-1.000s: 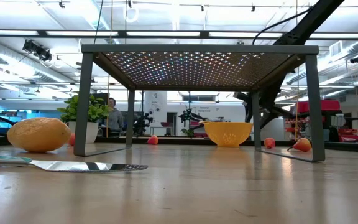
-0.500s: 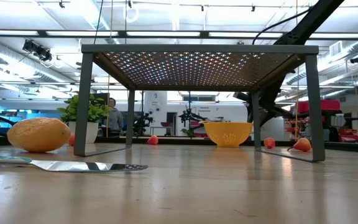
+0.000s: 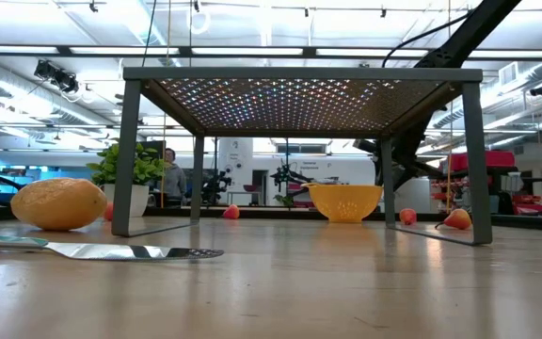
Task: Pick & Place Fruit
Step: Put the strainer bowl on the shelf
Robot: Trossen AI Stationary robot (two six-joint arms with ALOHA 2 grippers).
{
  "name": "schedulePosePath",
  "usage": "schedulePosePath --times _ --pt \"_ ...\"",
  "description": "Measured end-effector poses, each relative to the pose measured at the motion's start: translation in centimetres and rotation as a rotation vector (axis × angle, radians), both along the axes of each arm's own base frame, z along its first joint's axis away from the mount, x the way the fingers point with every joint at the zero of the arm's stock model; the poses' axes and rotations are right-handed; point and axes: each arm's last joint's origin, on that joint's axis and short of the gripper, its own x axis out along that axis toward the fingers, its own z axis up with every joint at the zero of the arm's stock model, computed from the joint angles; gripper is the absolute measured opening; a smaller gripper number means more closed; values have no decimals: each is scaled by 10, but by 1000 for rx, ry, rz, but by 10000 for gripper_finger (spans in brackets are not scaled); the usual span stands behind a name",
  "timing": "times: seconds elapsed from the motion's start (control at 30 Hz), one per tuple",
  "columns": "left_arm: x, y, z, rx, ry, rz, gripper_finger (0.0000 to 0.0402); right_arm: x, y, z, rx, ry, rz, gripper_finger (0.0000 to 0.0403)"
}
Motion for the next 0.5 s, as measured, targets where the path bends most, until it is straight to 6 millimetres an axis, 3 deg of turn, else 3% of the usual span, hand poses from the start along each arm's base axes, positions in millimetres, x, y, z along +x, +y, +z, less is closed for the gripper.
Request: schedulePosePath --times 0.5 --pt "0 0 0 0 1 2 4 0 0 0 -2 -2 0 62"
